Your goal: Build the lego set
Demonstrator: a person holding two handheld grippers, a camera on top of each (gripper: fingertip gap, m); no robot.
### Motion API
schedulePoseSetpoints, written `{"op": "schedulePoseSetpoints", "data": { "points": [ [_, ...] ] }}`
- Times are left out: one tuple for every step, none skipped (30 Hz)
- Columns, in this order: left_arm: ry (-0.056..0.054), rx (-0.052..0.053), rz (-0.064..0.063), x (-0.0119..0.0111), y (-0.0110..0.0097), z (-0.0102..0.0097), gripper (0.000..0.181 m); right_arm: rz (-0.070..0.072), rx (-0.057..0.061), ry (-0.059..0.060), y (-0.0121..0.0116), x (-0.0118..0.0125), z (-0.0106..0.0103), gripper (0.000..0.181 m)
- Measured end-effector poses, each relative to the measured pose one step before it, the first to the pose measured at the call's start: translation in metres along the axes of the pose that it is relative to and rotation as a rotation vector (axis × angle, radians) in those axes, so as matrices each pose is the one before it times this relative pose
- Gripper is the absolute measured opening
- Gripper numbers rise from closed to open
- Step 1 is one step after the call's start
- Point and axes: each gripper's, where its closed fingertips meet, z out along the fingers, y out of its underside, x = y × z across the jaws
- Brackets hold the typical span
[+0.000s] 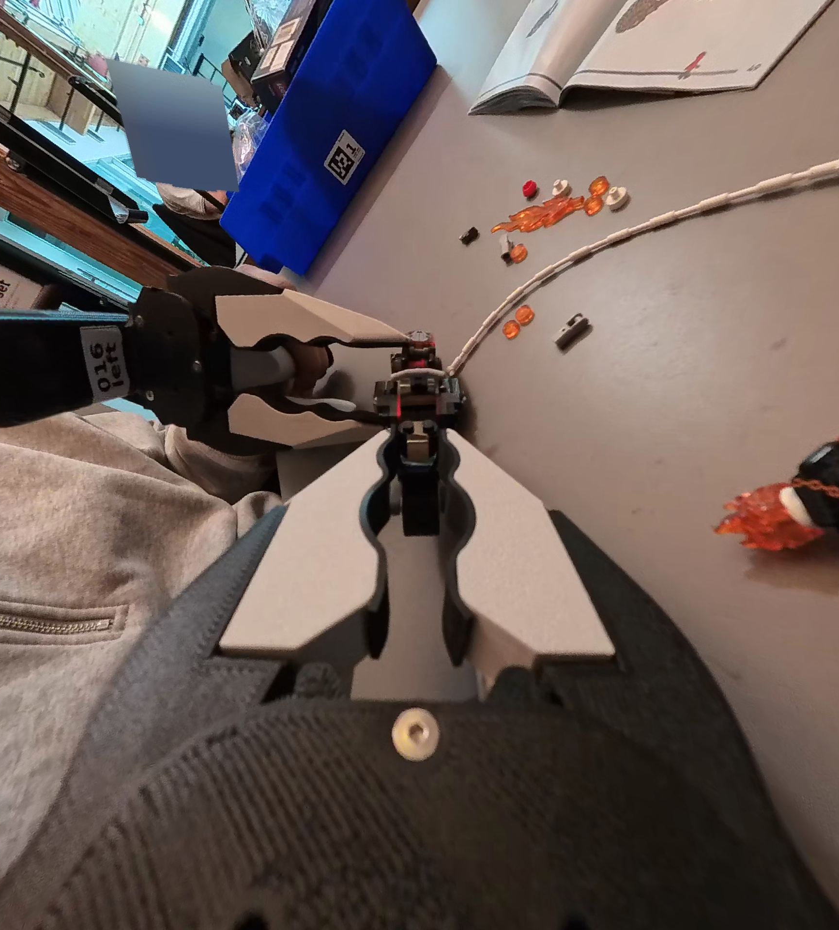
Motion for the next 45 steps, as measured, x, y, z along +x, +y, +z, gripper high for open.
{"op": "schedulePoseSetpoints", "data": {
  "points": [
    [-0.0002, -0.0010, 0.0011, 0.00013, 0.00015, 0.00008, 0.035, -0.0004, -0.0011, 0.0001, 0.00016, -0.00002, 0.00005, 0.013],
    [0.0009, -0.0007, 0.0002, 0.00011, 0.00006, -0.00018, 0.035, -0.0006, -0.0008, -0.0006, 0.00005, -0.00017, 0.00004, 0.013],
    [0.0014, -0.0010, -0.0017, 0.00003, 0.00014, 0.00000, 0.035, -0.0007, -0.0006, -0.0004, 0.00004, -0.00006, 0.00017, 0.013],
    [0.0018, -0.0009, -0.0021, 0.00006, 0.00005, -0.00005, 0.035, -0.0004, -0.0006, -0.0005, 0.00013, -0.00011, 0.00000, 0.012],
    [0.0008, -0.0007, -0.0002, 0.00007, 0.00006, 0.00003, 0.035, -0.0004, -0.0007, -0.0006, 0.00011, -0.00012, 0.00007, 0.012],
    [-0.0001, -0.0006, 0.0006, 0.00006, 0.00009, 0.00003, 0.035, -0.0007, -0.0010, -0.0005, 0.00008, -0.00016, 0.00002, 0.012],
    [-0.0002, -0.0015, 0.0014, -0.00001, 0.00022, -0.00003, 0.035, -0.0006, -0.0011, -0.0006, 0.00016, -0.00016, 0.00018, 0.012],
    [-0.0008, -0.0022, 0.0029, 0.00010, 0.00005, 0.00000, 0.035, -0.0004, -0.0010, -0.0006, 0.00009, -0.00005, 0.00001, 0.012],
    [-0.0015, -0.0027, 0.0047, -0.00001, 0.00009, -0.00010, 0.035, -0.0004, -0.0010, -0.0003, 0.00014, -0.00008, 0.00006, 0.012],
    [-0.0016, -0.0026, 0.0038, 0.00012, 0.00003, 0.00006, 0.035, -0.0004, -0.0009, -0.0001, 0.00013, -0.00005, 0.00006, 0.012],
    [-0.0013, -0.0026, 0.0036, 0.00004, 0.00004, -0.00002, 0.035, -0.0005, -0.0010, -0.0002, 0.00020, -0.00012, 0.00010, 0.012],
    [-0.0018, -0.0018, 0.0050, 0.00014, 0.00005, 0.00001, 0.035, -0.0005, -0.0013, -0.0002, 0.00013, -0.00005, 0.00012, 0.012],
    [-0.0030, -0.0012, 0.0071, 0.00017, -0.00002, -0.00009, 0.035, -0.0004, -0.0014, -0.0003, 0.00014, -0.00007, 0.00011, 0.012],
    [-0.0045, -0.0025, 0.0115, 0.00016, -0.00002, -0.00007, 0.035, -0.0005, -0.0014, -0.0003, 0.00026, -0.00005, 0.00019, 0.012],
    [-0.0048, -0.0034, 0.0120, 0.00008, 0.00012, 0.00000, 0.035, -0.0008, -0.0014, -0.0001, 0.00019, -0.00016, 0.00004, 0.012],
    [-0.0040, -0.0040, 0.0101, 0.00012, -0.00001, 0.00000, 0.035, -0.0007, -0.0013, 0.0002, 0.00012, 0.00003, 0.00012, 0.012],
    [-0.0029, -0.0041, 0.0082, 0.00016, 0.00004, -0.00003, 0.035, -0.0009, -0.0010, 0.0006, 0.00013, -0.00005, 0.00007, 0.012],
    [-0.0010, -0.0042, 0.0049, 0.00002, 0.00002, 0.00005, 0.035, -0.0012, -0.0004, 0.0011, 0.00005, 0.00003, 0.00011, 0.012],
    [0.0002, -0.0043, 0.0019, 0.00003, 0.00009, -0.00004, 0.035, -0.0010, 0.0001, 0.0012, 0.00004, 0.00002, 0.00006, 0.012],
    [-0.0001, -0.0036, 0.0015, 0.00000, 0.00013, 0.00005, 0.035, -0.0005, 0.0000, 0.0009, -0.00006, 0.00003, 0.00009, 0.012],
    [-0.0015, -0.0030, 0.0042, 0.00002, -0.00003, -0.00004, 0.035, -0.0005, -0.0002, 0.0008, 0.00009, 0.00008, 0.00003, 0.012],
    [-0.0027, -0.0031, 0.0057, 0.00004, 0.00000, 0.00001, 0.035, -0.0006, -0.0003, 0.0008, 0.00004, 0.00001, -0.00001, 0.012],
    [-0.0026, -0.0036, 0.0051, 0.00003, 0.00014, -0.00005, 0.035, -0.0003, -0.0004, 0.0006, 0.00006, 0.00004, 0.00010, 0.012],
    [-0.0023, -0.0032, 0.0045, 0.00008, -0.00009, 0.00002, 0.035, 0.0000, -0.0005, 0.0003, 0.00002, 0.00006, 0.00004, 0.012],
    [-0.0024, -0.0029, 0.0050, 0.00006, 0.00003, -0.00001, 0.034, 0.0001, -0.0005, 0.0003, 0.00007, 0.00003, -0.00003, 0.012],
    [-0.0024, -0.0025, 0.0049, 0.00001, -0.00010, -0.00003, 0.034, 0.0000, -0.0005, 0.0004, 0.00013, 0.00006, 0.00013, 0.012],
    [-0.0035, 0.0009, 0.0059, -0.00005, -0.00062, -0.00008, 0.033, 0.0001, -0.0001, 0.0008, 0.00002, 0.00011, -0.00001, 0.012],
    [-0.0043, -0.0055, 0.0082, 0.00006, 0.00018, 0.00004, 0.033, 0.0004, -0.0004, 0.0005, -0.00005, 0.00012, 0.00001, 0.012],
    [-0.0038, -0.0054, 0.0083, 0.00006, 0.00010, -0.00002, 0.034, -0.0003, -0.0007, 0.0004, 0.00010, 0.00002, 0.00008, 0.012],
    [-0.0026, -0.0030, 0.0030, 0.00000, 0.00000, -0.00001, 0.034, -0.0007, -0.0004, 0.0010, 0.00017, 0.00005, 0.00006, 0.012],
    [-0.0001, -0.0012, -0.0011, 0.00004, -0.00010, 0.00004, 0.034, -0.0004, -0.0002, 0.0006, -0.00003, -0.00001, 0.00008, 0.013],
    [0.0016, -0.0003, -0.0015, -0.00008, 0.00009, -0.00001, 0.033, -0.0003, -0.0002, 0.0001, -0.00003, 0.00004, 0.00007, 0.013],
    [0.0025, 0.0017, -0.0019, -0.00013, 0.00001, -0.00004, 0.034, -0.0005, -0.0001, 0.0000, 0.00007, -0.00003, 0.00004, 0.013],
    [0.0045, 0.0025, -0.0078, -0.00015, 0.00008, 0.00001, 0.034, -0.0005, 0.0005, 0.0002, -0.00002, -0.00009, -0.00004, 0.013],
    [0.0054, 0.0028, -0.0105, -0.00014, 0.00013, -0.00013, 0.034, -0.0008, 0.0005, 0.0004, -0.00008, -0.00003, 0.00004, 0.012],
    [0.0076, 0.0045, -0.0105, 0.00008, -0.00011, -0.00031, 0.035, -0.0019, -0.0012, 0.0001, 0.00021, -0.00012, 0.00010, 0.013],
    [0.0101, 0.0052, -0.0103, 0.00023, -0.00020, -0.00064, 0.035, -0.0039, -0.0019, 0.0005, 0.00023, -0.00041, 0.00028, 0.013],
    [0.0106, 0.0078, -0.0099, 0.00012, -0.00039, -0.00088, 0.035, -0.0056, 0.0002, 0.0023, 0.00002, -0.00028, 0.00015, 0.013],
    [0.0143, 0.0134, -0.0114, 0.00016, -0.00099, -0.00145, 0.037, -0.0060, 0.0028, 0.0025, -0.00031, -0.00032, -0.00012, 0.013],
    [0.0066, 0.0161, -0.0170, -0.00153, -0.00123, -0.00166, 0.040, -0.0047, 0.0050, 0.0017, -0.00057, -0.00028, -0.00055, 0.013],
    [-0.0018, 0.0117, -0.0187, -0.00367, -0.00012, -0.00172, 0.044, -0.0015, 0.0067, -0.0008, -0.00088, -0.00022, -0.00067, 0.012],
    [0.0035, 0.0065, -0.0213, -0.00348, 0.00097, -0.00136, 0.047, 0.0021, 0.0058, -0.0035, -0.00076, -0.00013, -0.00069, 0.012],
    [0.0072, 0.0060, -0.0259, -0.00325, 0.00151, -0.00082, 0.050, 0.0045, 0.0030, -0.0041, -0.00038, -0.00006, -0.00033, 0.012],
    [0.0108, 0.0056, -0.0299, -0.00256, 0.00187, -0.00024, 0.052, 0.0038, 0.0001, -0.0029, -0.00013, 0.00005, -0.00003, 0.013],
    [0.0138, 0.0033, -0.0302, -0.00172, 0.00222, 0.00029, 0.053, 0.0009, -0.0018, -0.0006, 0.00016, 0.00009, 0.00015, 0.013]
  ]
}}
